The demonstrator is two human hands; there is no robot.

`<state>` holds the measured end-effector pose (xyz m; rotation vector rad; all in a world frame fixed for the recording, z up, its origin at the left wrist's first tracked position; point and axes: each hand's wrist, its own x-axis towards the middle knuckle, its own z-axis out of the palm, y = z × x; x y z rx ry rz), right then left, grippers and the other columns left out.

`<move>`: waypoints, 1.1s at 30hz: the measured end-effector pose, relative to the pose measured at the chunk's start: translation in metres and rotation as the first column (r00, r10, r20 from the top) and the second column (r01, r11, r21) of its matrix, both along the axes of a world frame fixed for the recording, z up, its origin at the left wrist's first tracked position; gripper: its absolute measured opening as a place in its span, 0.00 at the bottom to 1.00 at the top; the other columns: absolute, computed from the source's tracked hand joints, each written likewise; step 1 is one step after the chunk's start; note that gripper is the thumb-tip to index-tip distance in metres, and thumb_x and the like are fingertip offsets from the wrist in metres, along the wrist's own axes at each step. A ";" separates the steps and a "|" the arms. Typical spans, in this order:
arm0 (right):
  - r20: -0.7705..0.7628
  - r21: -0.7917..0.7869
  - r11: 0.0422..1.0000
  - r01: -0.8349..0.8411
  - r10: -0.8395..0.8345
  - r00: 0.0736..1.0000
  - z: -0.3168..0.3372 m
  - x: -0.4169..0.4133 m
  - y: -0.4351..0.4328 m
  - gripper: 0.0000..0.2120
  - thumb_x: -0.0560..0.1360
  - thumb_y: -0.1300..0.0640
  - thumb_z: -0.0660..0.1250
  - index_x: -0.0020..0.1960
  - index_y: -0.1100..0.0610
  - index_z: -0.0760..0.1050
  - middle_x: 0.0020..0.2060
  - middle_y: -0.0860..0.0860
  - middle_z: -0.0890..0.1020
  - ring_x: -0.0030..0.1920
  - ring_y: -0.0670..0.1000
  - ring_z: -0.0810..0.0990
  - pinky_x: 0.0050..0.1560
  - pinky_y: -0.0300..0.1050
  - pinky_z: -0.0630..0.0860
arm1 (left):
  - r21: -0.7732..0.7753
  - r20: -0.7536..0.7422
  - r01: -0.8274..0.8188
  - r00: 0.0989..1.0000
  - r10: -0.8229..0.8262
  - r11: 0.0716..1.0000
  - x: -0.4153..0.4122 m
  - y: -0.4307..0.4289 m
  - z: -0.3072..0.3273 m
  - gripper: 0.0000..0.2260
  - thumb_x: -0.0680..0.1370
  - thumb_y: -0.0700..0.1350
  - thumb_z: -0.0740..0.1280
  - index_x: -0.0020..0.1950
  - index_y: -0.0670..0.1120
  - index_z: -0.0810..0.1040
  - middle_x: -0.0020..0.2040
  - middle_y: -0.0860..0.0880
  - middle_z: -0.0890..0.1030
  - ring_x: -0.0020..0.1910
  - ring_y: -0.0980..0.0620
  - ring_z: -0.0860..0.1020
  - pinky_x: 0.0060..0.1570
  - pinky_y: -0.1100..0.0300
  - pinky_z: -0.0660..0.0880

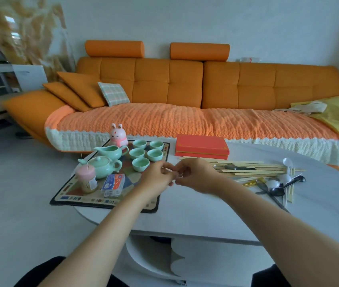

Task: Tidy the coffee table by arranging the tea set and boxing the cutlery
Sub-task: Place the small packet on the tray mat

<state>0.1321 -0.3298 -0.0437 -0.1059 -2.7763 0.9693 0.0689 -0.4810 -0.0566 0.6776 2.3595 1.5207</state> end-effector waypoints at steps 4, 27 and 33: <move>-0.025 0.024 1.000 0.000 0.001 1.000 -0.006 -0.030 -0.026 0.09 0.71 0.52 0.74 0.51 0.51 0.81 0.44 0.45 0.81 0.39 0.44 0.77 0.39 0.39 0.75 | -0.317 -0.566 -0.260 0.824 0.038 0.912 -0.020 -0.039 0.001 0.09 0.80 0.50 0.64 0.57 0.49 0.78 0.52 0.54 0.81 0.50 0.52 0.78 0.46 0.54 0.75; 0.202 0.219 0.975 -0.047 0.001 0.979 -0.038 -0.087 -0.083 0.17 0.75 0.48 0.68 0.63 0.50 0.76 0.55 0.49 0.81 0.53 0.52 0.79 0.54 0.45 0.78 | -0.582 -0.529 -0.245 0.839 -0.131 0.775 -0.057 -0.105 -0.018 0.19 0.76 0.49 0.66 0.67 0.52 0.74 0.62 0.51 0.75 0.61 0.48 0.71 0.56 0.51 0.73; 0.114 0.150 0.989 -0.013 -0.004 0.994 -0.014 -0.073 -0.050 0.12 0.76 0.48 0.64 0.56 0.51 0.80 0.49 0.48 0.82 0.49 0.51 0.80 0.52 0.49 0.79 | -0.401 -0.557 -0.230 0.829 -0.038 0.887 -0.053 -0.069 0.008 0.18 0.78 0.50 0.65 0.68 0.52 0.74 0.63 0.53 0.77 0.61 0.50 0.74 0.59 0.52 0.73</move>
